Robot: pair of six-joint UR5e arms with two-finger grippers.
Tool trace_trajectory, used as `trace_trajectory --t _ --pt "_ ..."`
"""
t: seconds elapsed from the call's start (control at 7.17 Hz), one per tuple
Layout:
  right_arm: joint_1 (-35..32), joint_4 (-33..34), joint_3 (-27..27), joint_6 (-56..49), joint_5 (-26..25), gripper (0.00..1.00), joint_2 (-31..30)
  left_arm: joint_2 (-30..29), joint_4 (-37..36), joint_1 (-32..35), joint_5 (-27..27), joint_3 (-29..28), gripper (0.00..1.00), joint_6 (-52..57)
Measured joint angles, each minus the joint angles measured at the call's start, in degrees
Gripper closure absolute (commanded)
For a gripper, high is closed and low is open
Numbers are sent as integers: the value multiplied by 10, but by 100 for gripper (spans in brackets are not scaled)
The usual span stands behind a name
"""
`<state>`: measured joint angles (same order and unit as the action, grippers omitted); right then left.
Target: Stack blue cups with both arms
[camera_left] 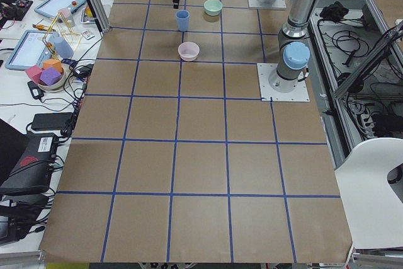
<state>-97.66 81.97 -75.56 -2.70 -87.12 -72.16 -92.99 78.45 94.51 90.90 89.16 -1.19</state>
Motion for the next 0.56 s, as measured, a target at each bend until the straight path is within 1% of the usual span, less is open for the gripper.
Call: trace_trajectory --t 0.14,0.28,0.42,0.56 --pt "-21 18 -6 29 0 100 3 30 -36 -3 7 53 0 3" --pt "-35 54 -19 51 1 100 7 50 -42 -6 11 79 0 6" --pt "-48 98 -38 78 1 100 10 57 -28 -12 9 81 0 8" --pt "-59 135 -55 101 0 100 12 53 -5 -20 6 69 0 9"
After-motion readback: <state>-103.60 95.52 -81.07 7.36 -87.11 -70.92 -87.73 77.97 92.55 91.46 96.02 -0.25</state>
